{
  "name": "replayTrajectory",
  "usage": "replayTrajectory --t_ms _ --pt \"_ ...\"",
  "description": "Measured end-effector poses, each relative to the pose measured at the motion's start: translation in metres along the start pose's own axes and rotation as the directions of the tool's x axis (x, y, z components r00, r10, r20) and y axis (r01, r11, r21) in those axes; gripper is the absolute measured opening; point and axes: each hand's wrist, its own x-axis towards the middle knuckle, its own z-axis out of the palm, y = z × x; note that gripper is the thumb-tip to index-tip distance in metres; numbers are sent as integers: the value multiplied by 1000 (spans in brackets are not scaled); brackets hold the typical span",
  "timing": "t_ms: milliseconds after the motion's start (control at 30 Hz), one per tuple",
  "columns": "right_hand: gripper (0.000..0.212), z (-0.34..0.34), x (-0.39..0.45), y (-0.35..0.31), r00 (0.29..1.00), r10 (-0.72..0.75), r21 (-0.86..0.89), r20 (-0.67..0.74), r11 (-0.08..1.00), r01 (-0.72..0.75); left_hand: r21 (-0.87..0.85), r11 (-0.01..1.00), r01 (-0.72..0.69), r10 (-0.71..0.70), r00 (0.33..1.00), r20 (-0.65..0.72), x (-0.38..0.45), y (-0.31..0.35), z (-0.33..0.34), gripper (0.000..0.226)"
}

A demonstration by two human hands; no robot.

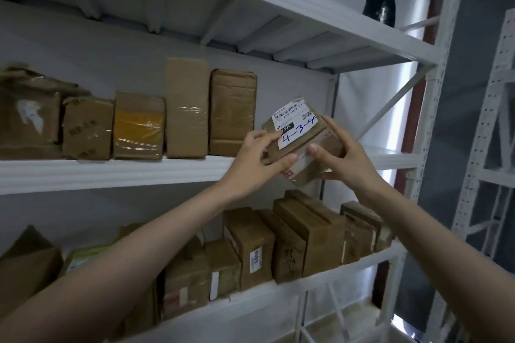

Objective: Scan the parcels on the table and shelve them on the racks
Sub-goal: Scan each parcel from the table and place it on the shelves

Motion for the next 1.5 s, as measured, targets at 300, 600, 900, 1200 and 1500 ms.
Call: replayTrajectory --t_ms 300,600,900,1200,1500 --pt "45 1 83 32 997 -5 -262 77 965 25 622 780 -63 183 974 -132 31 -48 9 48" --pt "50 22 129 56 989 -3 -191 150 981 32 770 627 -113 362 918 -160 32 -66 0 26" --pt "54 49 105 88 988 -147 -120 -50 983 140 755 649 -88 247 964 -99 -12 -72 3 26" --pt "33 154 -58 144 807 -558 -29 192 819 573 770 318 553 -548 770 -326 -274 -122 -5 41" --pt "20 324 -192 84 567 -505 414 650 862 293 470 -216 856 -657 228 -719 -514 39 -29 29"
